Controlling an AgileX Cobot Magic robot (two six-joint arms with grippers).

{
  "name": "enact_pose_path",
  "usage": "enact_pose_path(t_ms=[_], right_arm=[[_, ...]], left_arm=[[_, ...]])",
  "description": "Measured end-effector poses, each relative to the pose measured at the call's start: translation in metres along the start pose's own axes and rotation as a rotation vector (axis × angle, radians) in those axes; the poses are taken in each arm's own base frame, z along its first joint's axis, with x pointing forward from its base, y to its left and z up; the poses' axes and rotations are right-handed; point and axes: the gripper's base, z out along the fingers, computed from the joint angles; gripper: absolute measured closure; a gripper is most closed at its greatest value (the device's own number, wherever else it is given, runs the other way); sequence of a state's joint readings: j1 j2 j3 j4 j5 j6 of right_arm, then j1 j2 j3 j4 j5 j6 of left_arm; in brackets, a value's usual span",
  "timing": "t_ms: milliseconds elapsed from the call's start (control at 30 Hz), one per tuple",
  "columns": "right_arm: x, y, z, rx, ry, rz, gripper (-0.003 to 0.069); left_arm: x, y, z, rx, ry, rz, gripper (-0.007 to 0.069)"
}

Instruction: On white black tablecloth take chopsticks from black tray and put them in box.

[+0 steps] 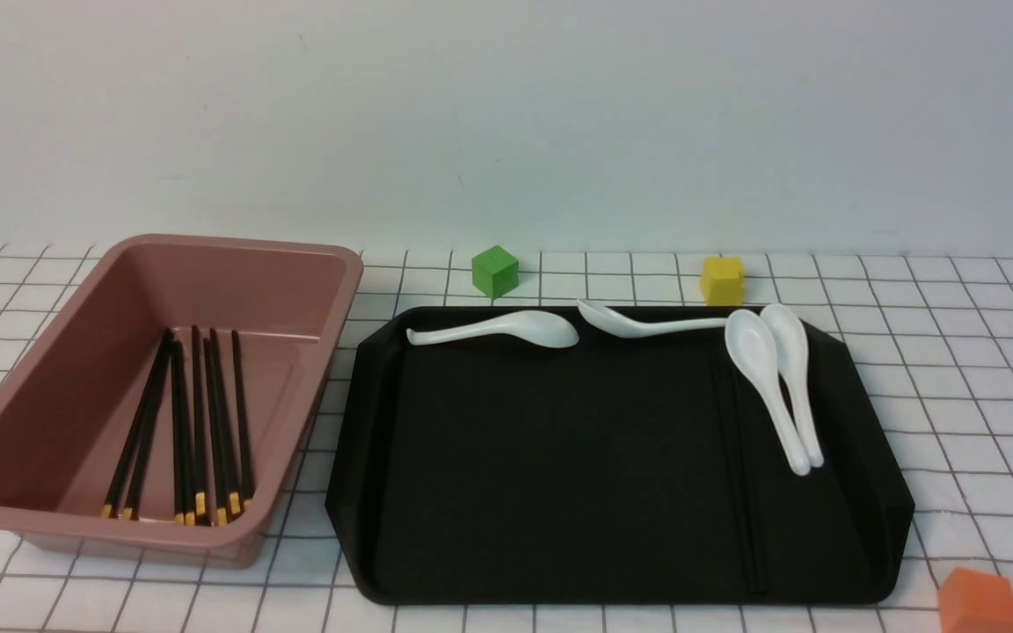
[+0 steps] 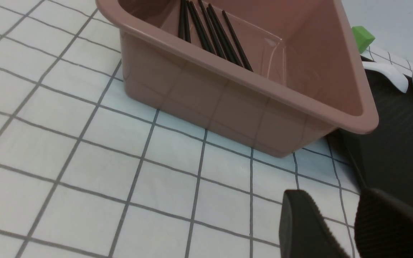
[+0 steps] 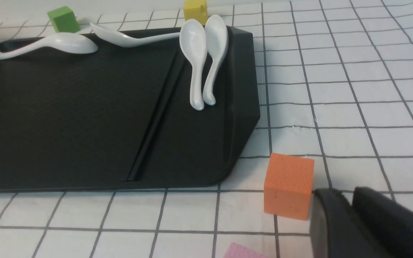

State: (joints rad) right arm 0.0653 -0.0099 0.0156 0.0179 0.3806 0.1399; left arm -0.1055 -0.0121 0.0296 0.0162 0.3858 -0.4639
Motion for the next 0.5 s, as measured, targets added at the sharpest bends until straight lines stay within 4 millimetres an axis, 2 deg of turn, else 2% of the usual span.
enact_pose_path(t_ms=[500], right_arm=[[0.0,0.0,0.0,0.0,0.0,0.0,0.0537]], left_arm=[[0.0,0.0,0.0,0.0,0.0,0.0,0.0386]])
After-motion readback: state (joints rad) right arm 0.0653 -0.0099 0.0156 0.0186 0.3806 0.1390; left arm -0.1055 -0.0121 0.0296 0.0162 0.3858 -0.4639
